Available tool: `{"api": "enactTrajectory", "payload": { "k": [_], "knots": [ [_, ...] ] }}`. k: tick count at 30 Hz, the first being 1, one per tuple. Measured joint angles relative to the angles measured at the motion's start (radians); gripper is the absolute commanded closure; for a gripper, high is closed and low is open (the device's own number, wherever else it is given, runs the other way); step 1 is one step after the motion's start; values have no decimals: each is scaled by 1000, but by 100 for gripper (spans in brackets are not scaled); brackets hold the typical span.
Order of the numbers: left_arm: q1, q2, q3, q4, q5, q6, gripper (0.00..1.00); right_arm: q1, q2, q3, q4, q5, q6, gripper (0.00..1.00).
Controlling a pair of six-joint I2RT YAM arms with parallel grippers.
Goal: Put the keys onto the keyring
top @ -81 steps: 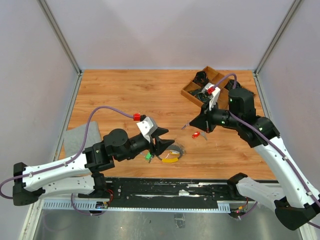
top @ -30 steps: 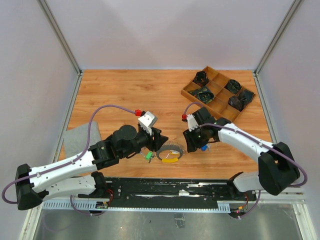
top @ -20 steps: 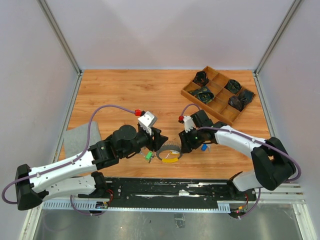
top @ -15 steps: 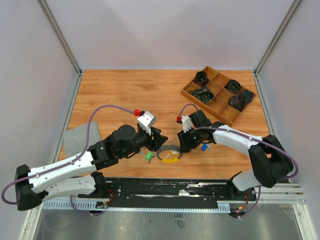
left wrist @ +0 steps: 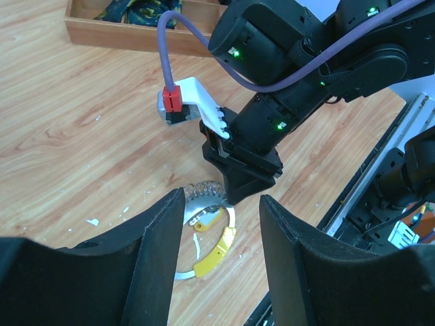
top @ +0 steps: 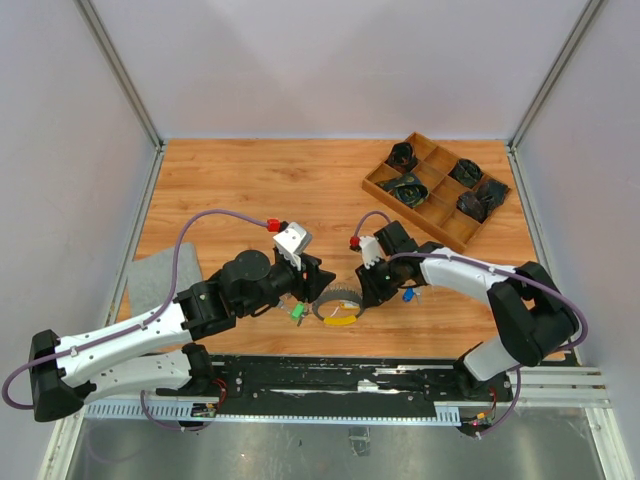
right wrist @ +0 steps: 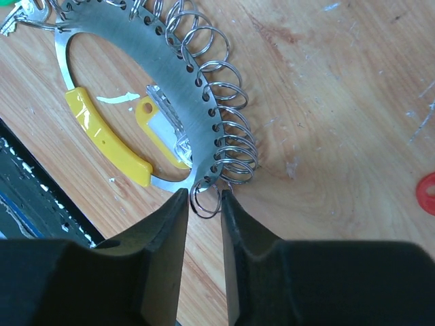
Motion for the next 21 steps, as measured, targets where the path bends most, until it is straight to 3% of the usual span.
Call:
{"api": "enactTrajectory", "payload": {
  "k": [11,21],
  "knots": [
    [0,0,0,0,0,0,46,5,-6,1,-3,-8,0,99],
    [0,-5,1,-3,1,2,46,15,-154,59,-107,-17,0,99]
  ]
}}
